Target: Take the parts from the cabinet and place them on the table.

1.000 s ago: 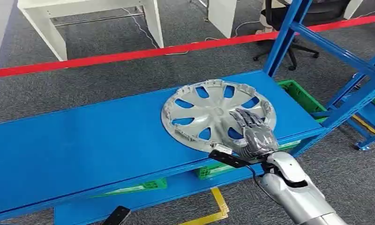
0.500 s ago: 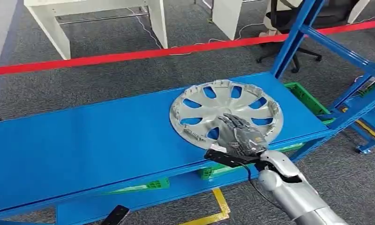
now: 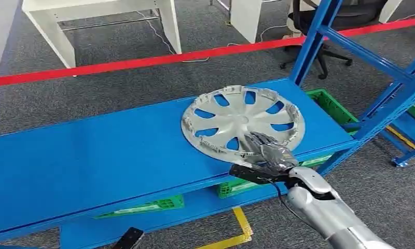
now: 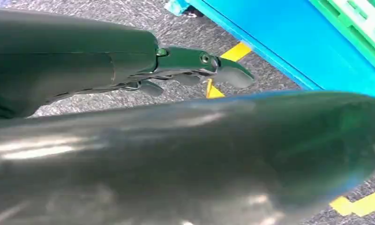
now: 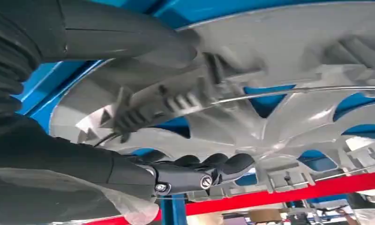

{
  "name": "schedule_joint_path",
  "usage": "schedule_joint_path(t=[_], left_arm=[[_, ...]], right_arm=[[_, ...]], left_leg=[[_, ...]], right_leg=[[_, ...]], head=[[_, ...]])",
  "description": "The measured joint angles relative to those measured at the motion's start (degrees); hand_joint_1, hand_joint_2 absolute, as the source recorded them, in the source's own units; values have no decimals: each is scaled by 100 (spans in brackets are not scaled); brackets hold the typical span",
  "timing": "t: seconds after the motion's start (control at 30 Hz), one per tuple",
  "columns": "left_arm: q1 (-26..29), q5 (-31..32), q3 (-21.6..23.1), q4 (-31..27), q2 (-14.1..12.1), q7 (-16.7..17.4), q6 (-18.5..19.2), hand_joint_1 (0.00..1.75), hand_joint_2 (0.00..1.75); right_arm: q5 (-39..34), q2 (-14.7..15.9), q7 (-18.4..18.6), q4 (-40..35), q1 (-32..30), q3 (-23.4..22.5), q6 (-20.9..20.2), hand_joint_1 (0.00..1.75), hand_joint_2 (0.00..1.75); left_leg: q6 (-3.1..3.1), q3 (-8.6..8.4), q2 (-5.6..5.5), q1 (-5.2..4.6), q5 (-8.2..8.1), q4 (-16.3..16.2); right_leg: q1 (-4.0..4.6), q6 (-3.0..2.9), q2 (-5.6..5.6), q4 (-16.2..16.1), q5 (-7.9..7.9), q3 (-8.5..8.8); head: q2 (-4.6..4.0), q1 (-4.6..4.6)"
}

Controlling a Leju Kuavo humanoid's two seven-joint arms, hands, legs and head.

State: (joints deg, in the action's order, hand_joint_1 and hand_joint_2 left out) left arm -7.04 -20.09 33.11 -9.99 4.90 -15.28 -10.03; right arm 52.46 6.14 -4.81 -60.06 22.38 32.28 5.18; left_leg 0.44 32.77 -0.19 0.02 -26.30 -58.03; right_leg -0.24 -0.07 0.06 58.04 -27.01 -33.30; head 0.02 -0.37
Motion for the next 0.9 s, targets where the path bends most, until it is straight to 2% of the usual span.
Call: schedule_joint_path(t=[0.07, 0.1, 0.13, 0.17, 0.2, 0.27, 0.3, 0.33, 0.37, 0.4, 0.43, 0.47, 0.5, 0.53, 0.57, 0.6, 0.67, 0.7, 0.73, 0.8, 0.83, 0.87, 0.9], left_arm=[[9, 0, -2, -2, 0, 0, 0, 0, 0], [20, 0, -7, -2, -4, 0, -2, 0, 0], [16, 0, -13, -2, -2, 0, -2, 0, 0], [6, 2, -20, -2, 4, 0, -2, 0, 0], [-2, 2, -31, -4, 7, 0, -2, 0, 0], [8, 9, -39, -4, 13, 0, 0, 0, 0], [13, 11, -42, -4, 11, 0, -2, 0, 0], [15, 13, -44, -4, 11, 0, 0, 0, 0], [15, 18, -46, -4, 11, 0, 0, 0, 0], [15, 20, -48, -4, 11, 0, -2, 0, 0], [14, 20, -48, -4, 15, 0, 0, 0, 0], [12, 20, -50, -7, 17, 0, -2, 0, 0], [7, 20, -52, -7, 13, 0, -2, 0, 0], [2, 22, -57, -9, 13, 0, -2, 0, 0], [6, 22, -63, -9, 13, 0, -2, 0, 0], [14, 22, -74, -9, 13, 0, -2, 0, 0], [10, 46, -92, -9, 11, 0, -15, 0, 0], [8, 57, -98, -9, 11, 0, -22, 0, 0], [6, 61, -105, -9, 11, 0, -26, 0, 0], [20, 81, -136, -9, 7, 0, -31, 0, 0], [34, 96, -144, -9, 7, 2, -33, 0, 0], [49, 100, -146, -9, 7, 2, -35, 0, 0], [54, 103, -155, -9, 7, 2, -37, 0, 0]], right_arm=[[-9, 0, 4, 46, 29, 0, 0, 0, 175], [-11, 0, 4, 57, 39, 0, 0, 0, 175], [-11, 0, 4, 70, 45, 4, 0, 0, 175], [-11, 2, 9, 85, 46, 7, -9, 0, 175], [-11, 2, 15, 105, 61, 11, -20, 0, 175], [-11, 0, 39, 166, 61, 17, -46, 0, 175], [-11, 0, 39, 192, 60, 26, -61, 0, 175], [-11, 2, 39, 240, 62, 37, -81, 0, 175], [-11, 2, 37, 271, 71, 44, -83, 0, 175], [-15, 2, 39, 297, 92, 50, -92, 0, 175], [-17, 0, 39, 312, 126, 61, -98, 0, 175], [-17, 0, 39, 321, 161, 72, -101, 0, 175], [-20, 0, 39, 339, 189, 83, -105, 0, 175], [-22, 0, 42, 350, 196, 94, -107, 0, 175], [-33, 0, 42, 358, 198, 98, -109, 75, 175], [-37, 0, 48, 373, 212, 101, -131, 175, 175], [-70, -7, 68, 453, 294, 122, -233, 175, 175], [-89, -15, 87, 502, 347, 140, -308, 175, 175], [-118, -15, 98, 566, 391, 160, -374, 175, 175], [-186, -15, 92, 700, 481, 203, -483, 175, 175], [-218, -15, 72, 767, 527, 229, -513, 175, 175], [-243, -15, 59, 826, 569, 253, -542, 175, 175], [-273, -17, 48, 866, 610, 265, -582, 175, 175]], left_leg=[[15, 26, -3, -19, 4, -2], [42, 26, -3, -29, 8, 1], [100, -1, 1, 5, 55, 76], [127, -16, 13, 28, 90, 121], [158, -4, 11, 30, 101, 124], [165, 15, 16, 28, 104, 123], [165, 21, 21, 27, 103, 121], [165, 20, 21, 29, 104, 121], [164, 14, 20, 34, 103, 118], [160, 6, 18, 39, 101, 113], [139, -3, 16, 49, 88, 104], [112, -4, 15, 52, 72, 77], [62, 15, 8, 17, 60, 65], [38, 38, 0, 12, 56, 21], [18, 37, 1, 9, 69, 34], [3, 27, 1, 25, 78, 44], [-54, 31, 1, 42, 44, 26], [-82, 62, 4, 50, -74, -107], [-105, 201, 3, 51, -290, -440], [-129, 594, 3, 56, -718, -1350], [-128, 726, 3, 56, -823, -1667], [-124, 739, 3, 56, -784, -1722], [-111, 647, 3, 56, -634, -1551]], right_leg=[[-30, 62, 10, -14, 29, -29], [-40, 95, 8, -46, 44, -14], [-24, 140, 7, -55, 40, -7], [-36, 163, 9, 21, -41, -74], [-36, 188, 3, 271, -228, -199], [-44, 222, 4, 1190, -648, -622], [-44, 241, 1, 1566, -768, -802], [-49, 257, 0, 1715, -757, -874], [-55, 262, -1, 1575, -610, -801], [-62, 261, -3, 1181, -369, -607], [-76, 261, -9, 628, -104, -329], [-96, 271, -19, 142, 66, -78], [-57, 258, -1, -6, -84, 28], [-76, 178, 20, -35, -34, 47], [-63, 163, 23, -23, -37, 38], [-42, 128, 26, -10, -38, 36], [-56, 49, 22, -26, -18, 54], [-70, 24, 17, -34, -9, 61], [-70, -7, 7, -34, -7, 60], [-67, -28, -5, -33, -7, 48], [-66, -30, -5, -33, -5, 47], [-66, -33, -4, -32, -2, 50], [-66, -31, -1, -32, -1, 53]], head=[[0, 4], [0, 2], [0, 0], [0, 13], [0, 37], [0, 39], [0, 42], [0, 44], [0, 44], [0, 48], [0, 41], [0, 46], [0, 39], [0, 48], [0, 31], [0, 33], [0, 35], [0, 18], [0, 2], [0, 4], [0, 4], [0, 4], [0, 2]])
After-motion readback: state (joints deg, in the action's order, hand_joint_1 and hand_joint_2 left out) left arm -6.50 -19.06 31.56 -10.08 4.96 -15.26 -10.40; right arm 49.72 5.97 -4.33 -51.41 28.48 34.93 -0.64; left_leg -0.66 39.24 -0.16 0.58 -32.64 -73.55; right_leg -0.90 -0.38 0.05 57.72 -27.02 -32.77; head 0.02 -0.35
